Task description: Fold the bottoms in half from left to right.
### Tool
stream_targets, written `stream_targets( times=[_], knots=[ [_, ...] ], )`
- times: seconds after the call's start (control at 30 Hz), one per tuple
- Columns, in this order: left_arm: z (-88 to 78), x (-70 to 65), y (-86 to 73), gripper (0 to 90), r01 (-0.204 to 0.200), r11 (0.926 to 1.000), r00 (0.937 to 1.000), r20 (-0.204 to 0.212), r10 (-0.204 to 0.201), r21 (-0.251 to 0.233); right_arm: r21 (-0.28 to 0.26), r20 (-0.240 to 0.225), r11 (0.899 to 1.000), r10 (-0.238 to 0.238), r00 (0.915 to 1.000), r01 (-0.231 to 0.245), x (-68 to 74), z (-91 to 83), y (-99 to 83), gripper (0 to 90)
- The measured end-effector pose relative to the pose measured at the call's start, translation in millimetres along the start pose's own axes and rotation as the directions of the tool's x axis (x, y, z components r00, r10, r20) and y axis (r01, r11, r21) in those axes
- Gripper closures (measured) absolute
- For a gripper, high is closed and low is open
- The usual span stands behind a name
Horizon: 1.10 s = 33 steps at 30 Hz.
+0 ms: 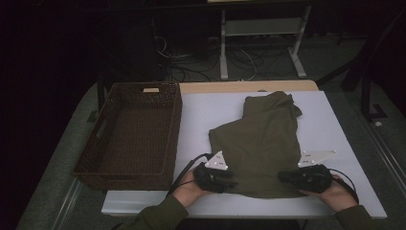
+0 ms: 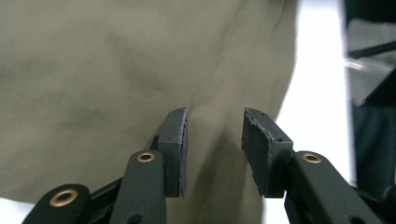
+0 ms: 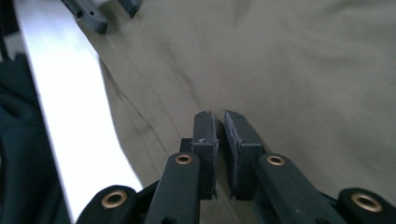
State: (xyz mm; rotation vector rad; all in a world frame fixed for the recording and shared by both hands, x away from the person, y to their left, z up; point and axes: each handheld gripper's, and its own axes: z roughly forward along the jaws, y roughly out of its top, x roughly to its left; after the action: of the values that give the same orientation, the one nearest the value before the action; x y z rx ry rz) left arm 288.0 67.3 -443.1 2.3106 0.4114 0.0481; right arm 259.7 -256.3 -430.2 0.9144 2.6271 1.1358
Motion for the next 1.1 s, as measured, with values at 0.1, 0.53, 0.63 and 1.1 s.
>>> stream_targets(
  times=[0.1,0.53,0.63,1.1],
  knots=[
    [1.9,8.4,-2.9,61.1,0.020,0.9998,0.9993,-0.031,-0.020,0.002,0.075,0.043,0.997,-0.005,0.9991,0.002,-5.1,12.4,-4.2,82.6],
    [1.6,-5.5,-1.4,34.3,-0.062,0.9981,0.9907,0.122,0.061,0.007,0.050,-0.046,0.999,-0.009,0.9989,0.012,-4.1,6.2,-8.2,49.5],
    [6.4,-10.4,-1.8,31.5,-0.110,0.9935,0.9879,0.113,0.106,0.030,0.045,-0.053,0.999,-0.025,0.9983,0.028,-1.6,4.8,-9.1,44.4],
    [3.7,-8.3,0.9,71.2,-0.203,0.9774,0.9788,0.041,0.201,0.060,0.031,-0.047,0.999,-0.028,0.9985,0.030,-1.5,1.7,-12.8,41.3]
  ],
)
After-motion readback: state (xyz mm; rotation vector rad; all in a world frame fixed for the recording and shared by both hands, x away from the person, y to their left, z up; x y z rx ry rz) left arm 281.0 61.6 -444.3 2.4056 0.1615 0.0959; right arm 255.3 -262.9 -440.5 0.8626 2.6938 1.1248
